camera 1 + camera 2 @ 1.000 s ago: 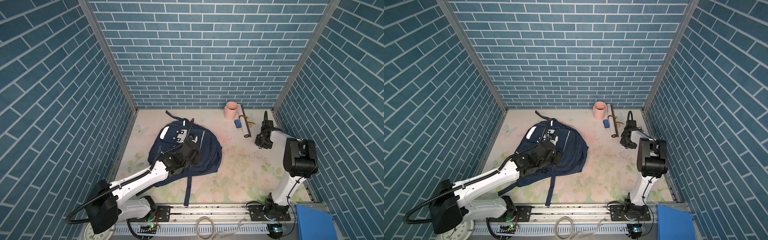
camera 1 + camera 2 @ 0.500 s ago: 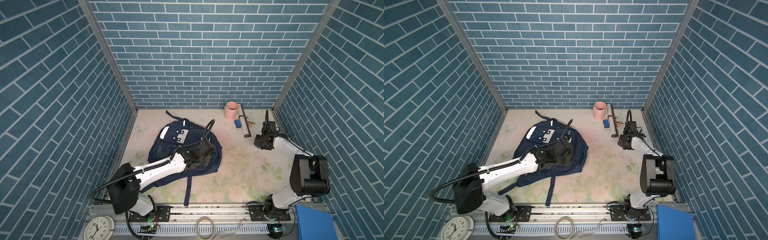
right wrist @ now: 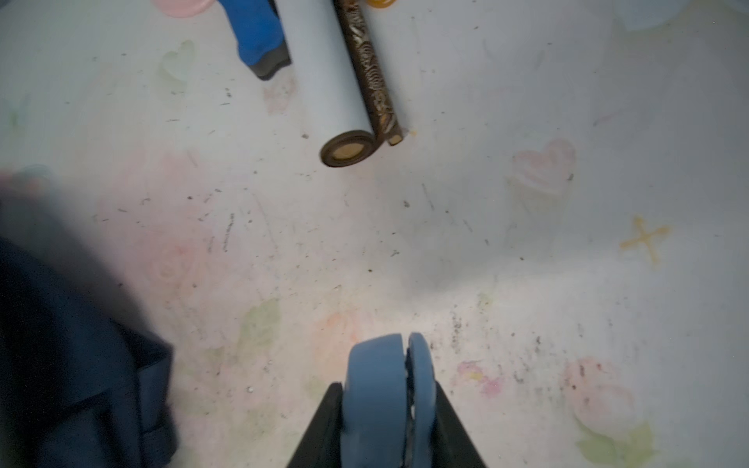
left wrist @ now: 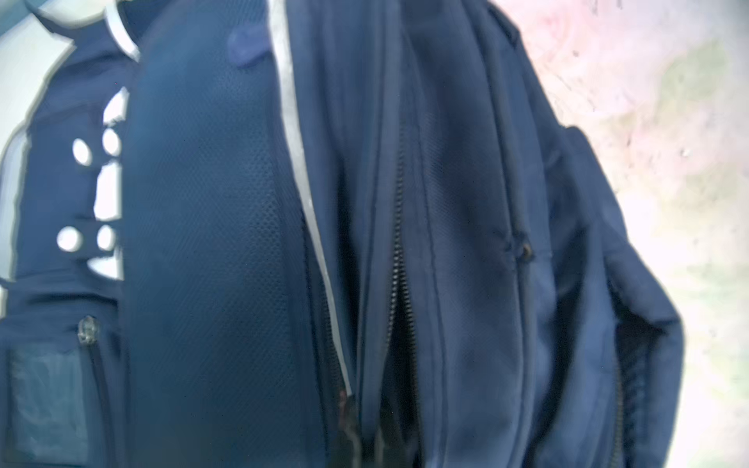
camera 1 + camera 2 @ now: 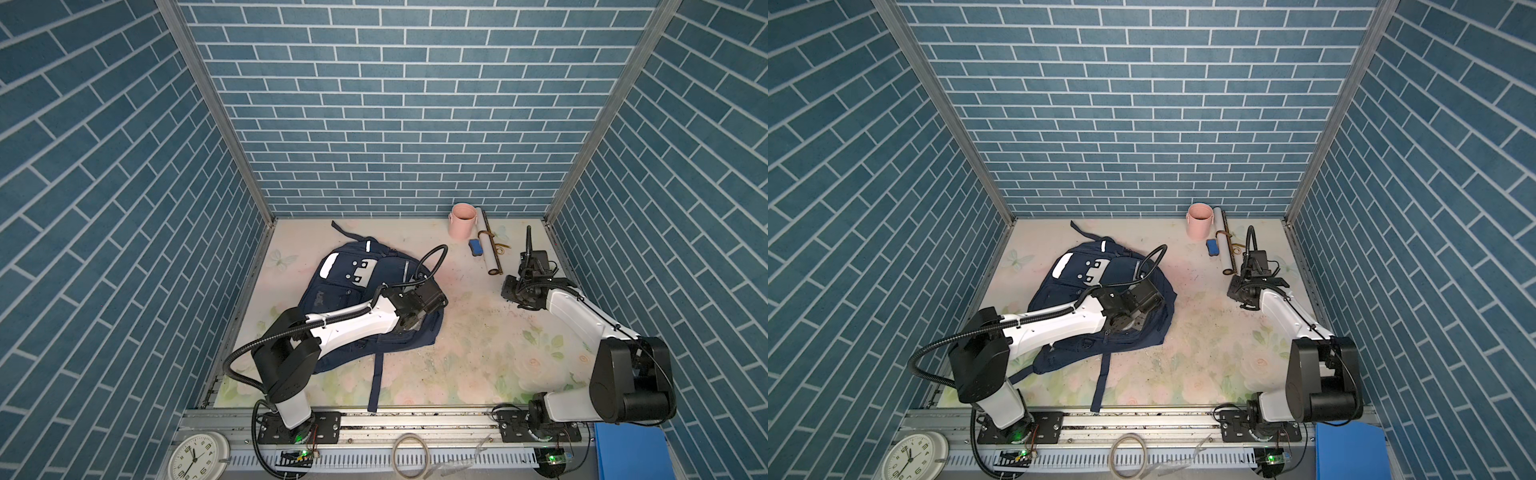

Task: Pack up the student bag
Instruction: 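Carry the stapler into the open pocket beside the clear case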

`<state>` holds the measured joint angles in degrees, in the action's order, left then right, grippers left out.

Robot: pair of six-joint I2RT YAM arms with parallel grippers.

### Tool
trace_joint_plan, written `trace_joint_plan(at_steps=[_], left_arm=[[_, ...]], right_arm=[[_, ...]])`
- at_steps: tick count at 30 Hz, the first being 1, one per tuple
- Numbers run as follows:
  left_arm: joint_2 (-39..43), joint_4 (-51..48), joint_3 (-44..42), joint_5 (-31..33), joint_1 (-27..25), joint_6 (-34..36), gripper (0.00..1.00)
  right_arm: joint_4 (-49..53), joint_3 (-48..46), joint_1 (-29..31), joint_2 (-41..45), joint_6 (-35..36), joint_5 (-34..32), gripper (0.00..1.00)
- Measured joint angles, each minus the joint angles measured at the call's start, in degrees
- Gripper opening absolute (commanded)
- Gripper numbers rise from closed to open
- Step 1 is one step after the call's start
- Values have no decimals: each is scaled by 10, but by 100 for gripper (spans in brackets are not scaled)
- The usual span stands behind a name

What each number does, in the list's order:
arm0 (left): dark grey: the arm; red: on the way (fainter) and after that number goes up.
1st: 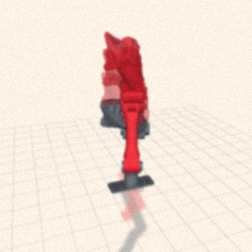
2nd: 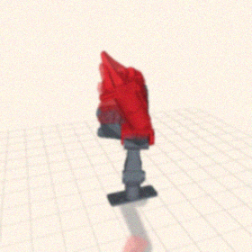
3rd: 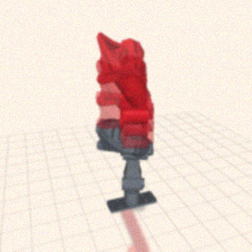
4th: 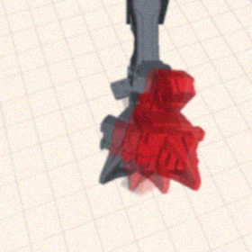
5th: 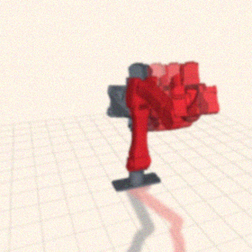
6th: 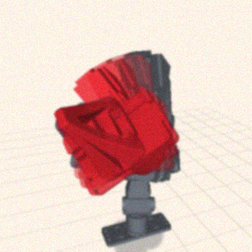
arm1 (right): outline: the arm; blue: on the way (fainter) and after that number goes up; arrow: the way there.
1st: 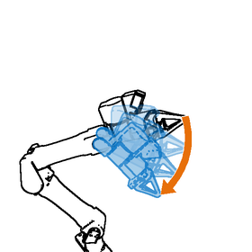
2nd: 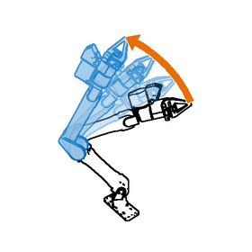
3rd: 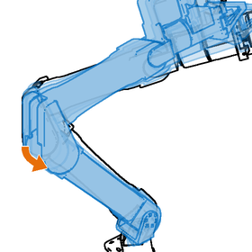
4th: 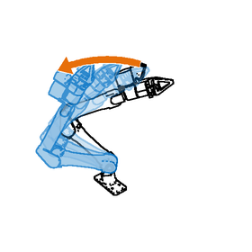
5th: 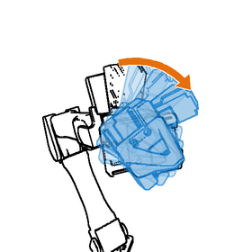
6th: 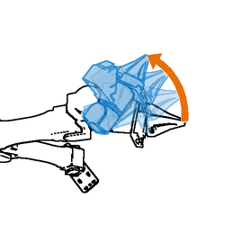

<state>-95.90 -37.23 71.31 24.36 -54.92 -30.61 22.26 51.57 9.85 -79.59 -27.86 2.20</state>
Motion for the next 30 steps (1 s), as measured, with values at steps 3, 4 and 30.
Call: trace_joint_plan(at_steps=[3,4,30], left_arm=[[59,23,-22,-19,18,-8,0],[89,37,-38,-27,26,-11,0],[275,197,-200,-182,136,-71,0]], right_arm=[[-15,0,44,8,-46,25,25],[-25,0,65,9,-66,33,25],[-193,185,364,-230,-329,141,51]])
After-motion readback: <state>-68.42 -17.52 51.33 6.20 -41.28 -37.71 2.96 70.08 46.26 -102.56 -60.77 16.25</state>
